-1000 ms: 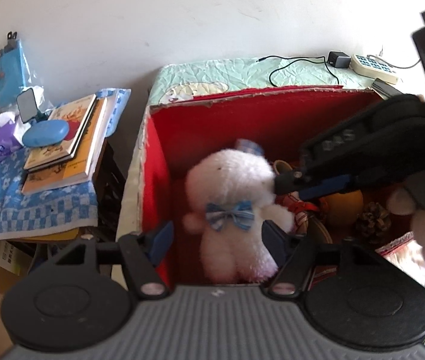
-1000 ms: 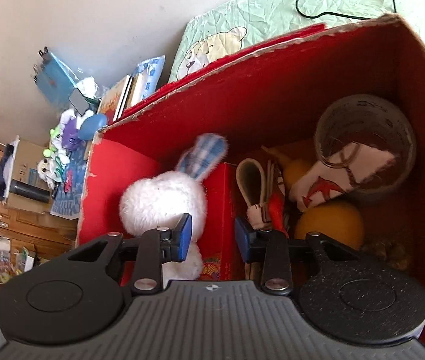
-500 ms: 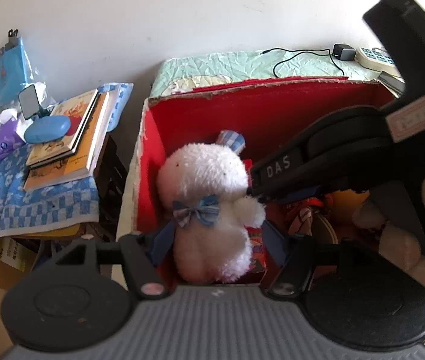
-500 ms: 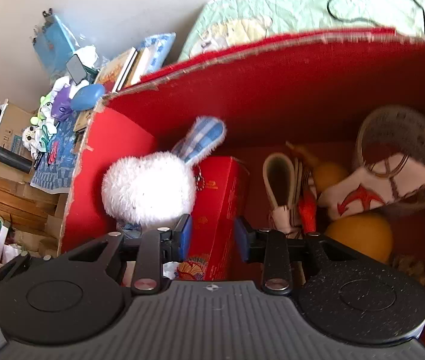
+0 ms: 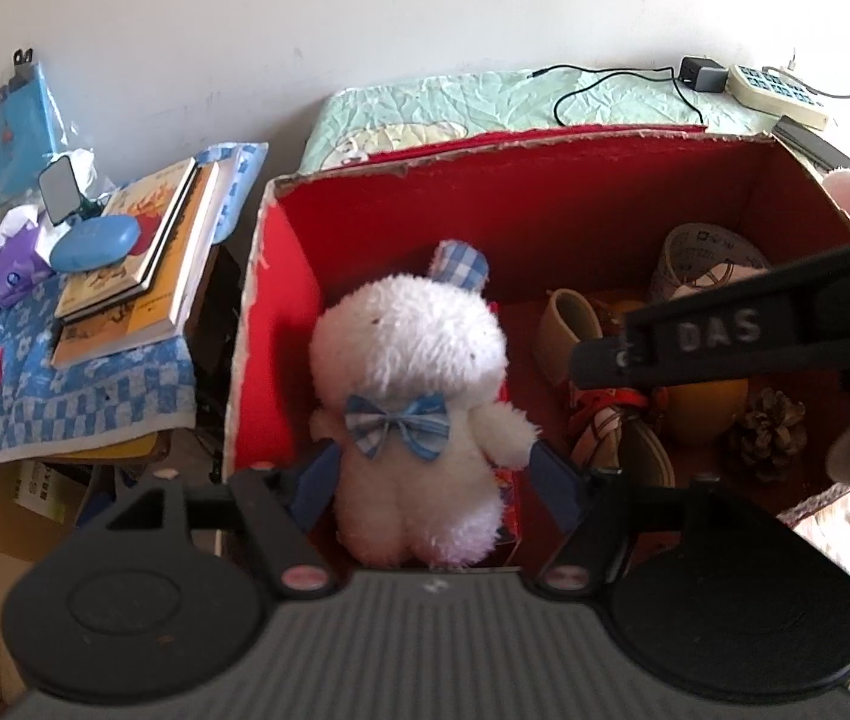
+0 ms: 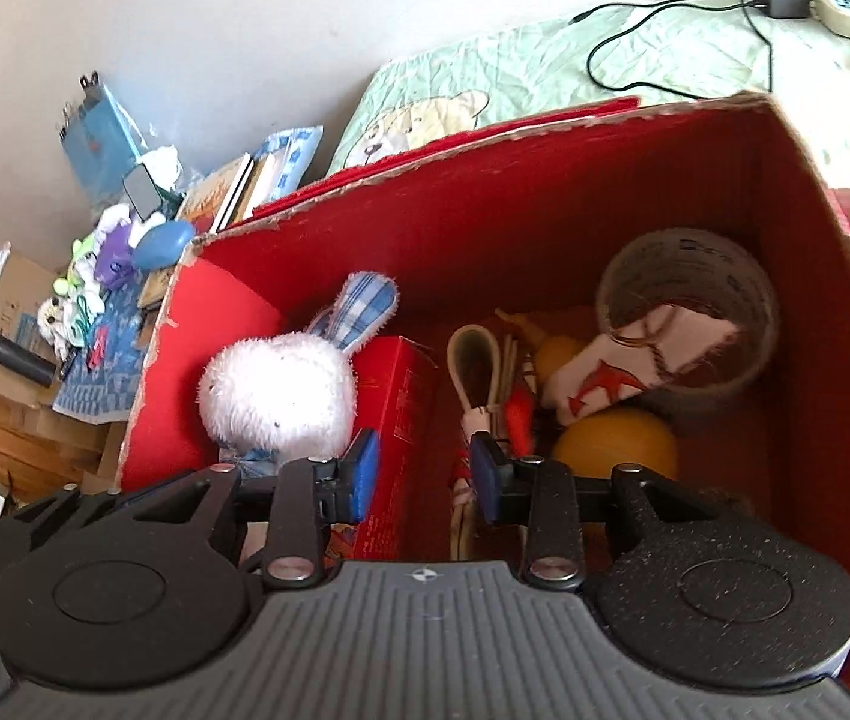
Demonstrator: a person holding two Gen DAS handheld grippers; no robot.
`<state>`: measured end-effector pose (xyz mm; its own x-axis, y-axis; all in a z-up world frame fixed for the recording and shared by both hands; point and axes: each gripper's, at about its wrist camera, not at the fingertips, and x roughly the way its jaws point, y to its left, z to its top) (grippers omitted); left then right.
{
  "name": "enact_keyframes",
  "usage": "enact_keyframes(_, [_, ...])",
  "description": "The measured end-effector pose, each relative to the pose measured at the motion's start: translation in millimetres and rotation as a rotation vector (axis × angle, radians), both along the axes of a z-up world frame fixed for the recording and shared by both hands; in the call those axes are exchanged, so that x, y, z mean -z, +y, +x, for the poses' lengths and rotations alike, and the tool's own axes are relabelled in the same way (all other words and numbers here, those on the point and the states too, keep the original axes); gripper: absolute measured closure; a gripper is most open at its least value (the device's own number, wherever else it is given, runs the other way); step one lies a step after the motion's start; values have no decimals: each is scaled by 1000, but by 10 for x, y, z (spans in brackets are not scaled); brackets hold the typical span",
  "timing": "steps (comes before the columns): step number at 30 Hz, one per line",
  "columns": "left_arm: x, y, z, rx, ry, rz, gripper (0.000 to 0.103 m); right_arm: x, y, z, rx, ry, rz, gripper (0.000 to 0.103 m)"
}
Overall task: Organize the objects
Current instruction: 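Lower the bunny into the red box and open the right gripper, then withdraw the right gripper from the box toward the yellow tiger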
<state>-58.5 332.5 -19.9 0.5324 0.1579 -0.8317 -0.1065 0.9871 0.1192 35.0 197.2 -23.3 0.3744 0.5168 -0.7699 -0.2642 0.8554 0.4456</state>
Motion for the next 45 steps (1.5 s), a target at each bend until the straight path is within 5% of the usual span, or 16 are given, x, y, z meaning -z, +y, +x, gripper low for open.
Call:
enact_keyframes(18, [-204, -464, -31, -31, -14, 49, 20, -347, -527, -431, 72, -155, -79, 61])
enact_keyframes(34, [-470, -879, -314, -99, -13, 102, 11, -573, -891, -767, -25, -191, -45, 59])
enact_keyframes(45, [-354, -1051, -537, -179, 46, 101, 11, -541, -980, -951, -126, -178, -35, 57])
